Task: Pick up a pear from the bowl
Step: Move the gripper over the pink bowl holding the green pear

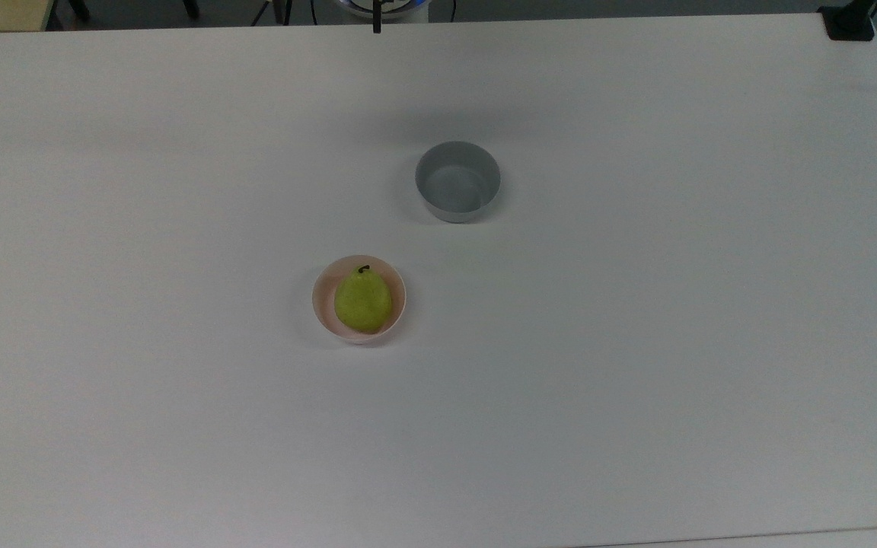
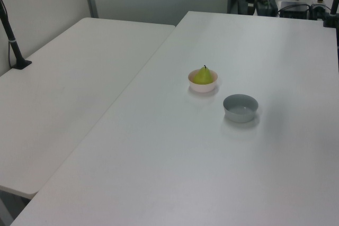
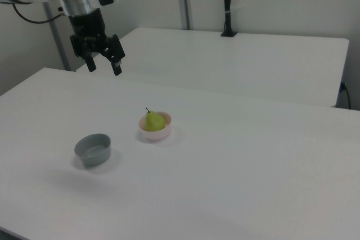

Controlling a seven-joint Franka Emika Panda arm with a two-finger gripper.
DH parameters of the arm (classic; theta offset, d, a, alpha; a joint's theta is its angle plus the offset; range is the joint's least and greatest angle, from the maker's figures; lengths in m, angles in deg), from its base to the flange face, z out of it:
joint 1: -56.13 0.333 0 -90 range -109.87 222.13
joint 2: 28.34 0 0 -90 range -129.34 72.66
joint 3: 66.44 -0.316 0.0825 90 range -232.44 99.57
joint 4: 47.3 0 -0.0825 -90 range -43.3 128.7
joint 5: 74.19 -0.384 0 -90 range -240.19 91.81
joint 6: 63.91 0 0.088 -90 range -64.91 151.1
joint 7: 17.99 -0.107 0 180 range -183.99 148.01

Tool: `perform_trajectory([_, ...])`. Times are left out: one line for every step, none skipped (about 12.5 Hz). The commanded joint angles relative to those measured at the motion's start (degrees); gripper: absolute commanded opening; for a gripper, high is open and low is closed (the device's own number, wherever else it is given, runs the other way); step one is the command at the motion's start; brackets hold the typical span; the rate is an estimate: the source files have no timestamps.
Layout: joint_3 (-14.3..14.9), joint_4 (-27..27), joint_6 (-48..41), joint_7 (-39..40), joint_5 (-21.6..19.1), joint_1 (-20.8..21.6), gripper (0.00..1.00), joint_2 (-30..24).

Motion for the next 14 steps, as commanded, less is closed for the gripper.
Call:
perform_trajectory([-0.31, 0.79, -2.26, 1.57, -0.97, -0.15, 1.00, -1.12])
perform_trajectory([-0.31, 0.79, -2.26, 1.57, -0.96, -0.23, 1.00, -1.12])
perform_trajectory([-0.31, 0.79, -2.26, 1.57, -0.96, -0.14, 1.00, -1.12])
perform_trajectory([-0.31, 0.79, -2.26, 1.57, -0.96, -0.14, 1.00, -1.12])
perform_trajectory([-0.31, 0.79, -2.17, 1.57, -0.96, -0.23, 1.00, -1.12])
perform_trajectory([-0.31, 0.79, -2.17, 1.57, -0.96, -0.32, 1.00, -1.12])
perform_trajectory([-0.31, 0.79, -2.08, 1.66, -0.96, -0.41, 1.00, -1.04])
perform_trajectory([-0.31, 0.79, -1.82, 1.66, -0.96, -0.41, 1.00, -0.86])
perform_trajectory([-0.22, 0.79, -1.47, 1.75, -1.05, -0.49, 1.00, -0.60])
perform_trajectory([-0.22, 0.70, -0.94, 2.53, -1.14, -0.58, 1.00, -0.42])
perform_trajectory([-0.13, 0.70, -0.16, 4.54, -1.14, -0.58, 1.00, 0.01])
perform_trajectory([-0.13, 0.70, 0.72, 5.78, -1.31, -0.67, 1.00, 0.71])
perform_trajectory([-0.13, 0.70, 2.12, 5.79, -1.49, -0.58, 1.00, 1.42])
perform_trajectory([-0.13, 0.70, 3.88, 5.79, -1.67, -0.58, 1.00, 2.12])
